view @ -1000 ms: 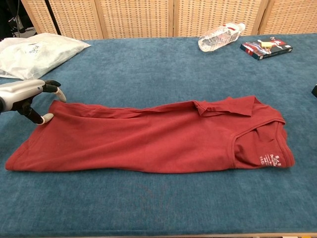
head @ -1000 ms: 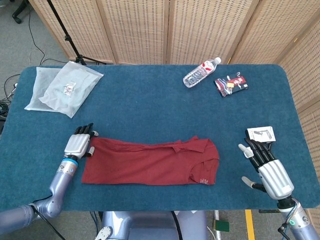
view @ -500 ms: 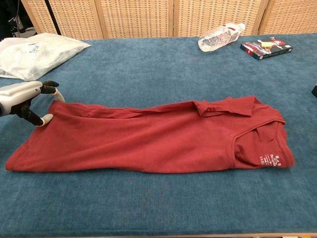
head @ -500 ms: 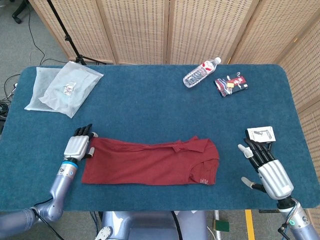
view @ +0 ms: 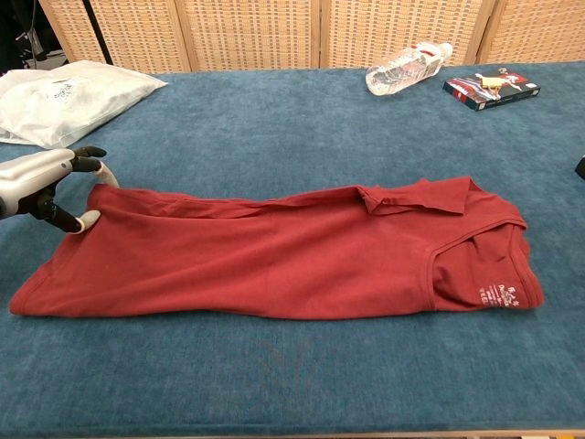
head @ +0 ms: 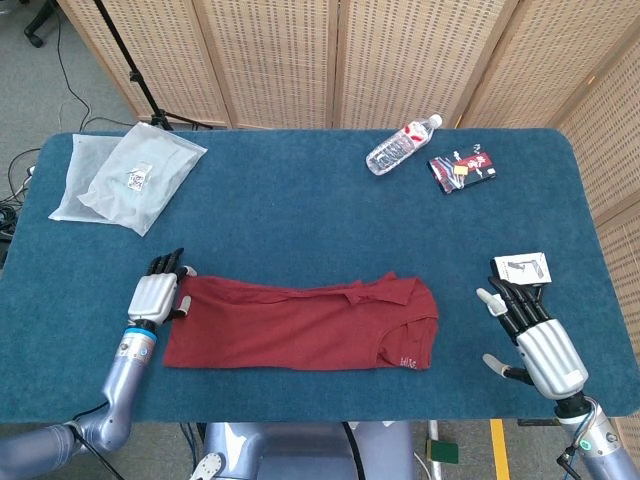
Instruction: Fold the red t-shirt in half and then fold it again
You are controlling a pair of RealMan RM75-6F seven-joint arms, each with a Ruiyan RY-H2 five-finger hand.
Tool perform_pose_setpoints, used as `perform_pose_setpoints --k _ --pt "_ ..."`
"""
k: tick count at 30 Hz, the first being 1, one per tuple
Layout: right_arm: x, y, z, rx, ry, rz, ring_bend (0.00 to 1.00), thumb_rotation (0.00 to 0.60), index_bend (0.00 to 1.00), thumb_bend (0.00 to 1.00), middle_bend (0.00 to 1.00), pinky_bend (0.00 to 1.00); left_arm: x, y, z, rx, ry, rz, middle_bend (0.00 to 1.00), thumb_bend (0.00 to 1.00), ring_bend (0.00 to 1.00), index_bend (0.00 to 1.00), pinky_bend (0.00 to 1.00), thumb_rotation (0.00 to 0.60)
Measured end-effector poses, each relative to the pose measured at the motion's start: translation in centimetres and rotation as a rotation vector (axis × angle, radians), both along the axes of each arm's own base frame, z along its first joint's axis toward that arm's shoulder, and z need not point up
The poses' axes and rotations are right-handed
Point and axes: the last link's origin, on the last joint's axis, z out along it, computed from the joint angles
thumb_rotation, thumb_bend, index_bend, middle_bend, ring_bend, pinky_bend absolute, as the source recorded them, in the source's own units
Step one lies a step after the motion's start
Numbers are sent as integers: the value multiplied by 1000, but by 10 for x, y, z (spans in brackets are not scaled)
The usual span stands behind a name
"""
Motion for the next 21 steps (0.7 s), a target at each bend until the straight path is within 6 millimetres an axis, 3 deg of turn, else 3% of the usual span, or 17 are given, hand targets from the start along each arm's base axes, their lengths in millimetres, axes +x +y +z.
perform_pose_setpoints --k 21 --pt "0 -1 0 1 -2 -3 0 600 0 0 0 104 -2 7 8 33 17 -4 0 490 0 791 0 600"
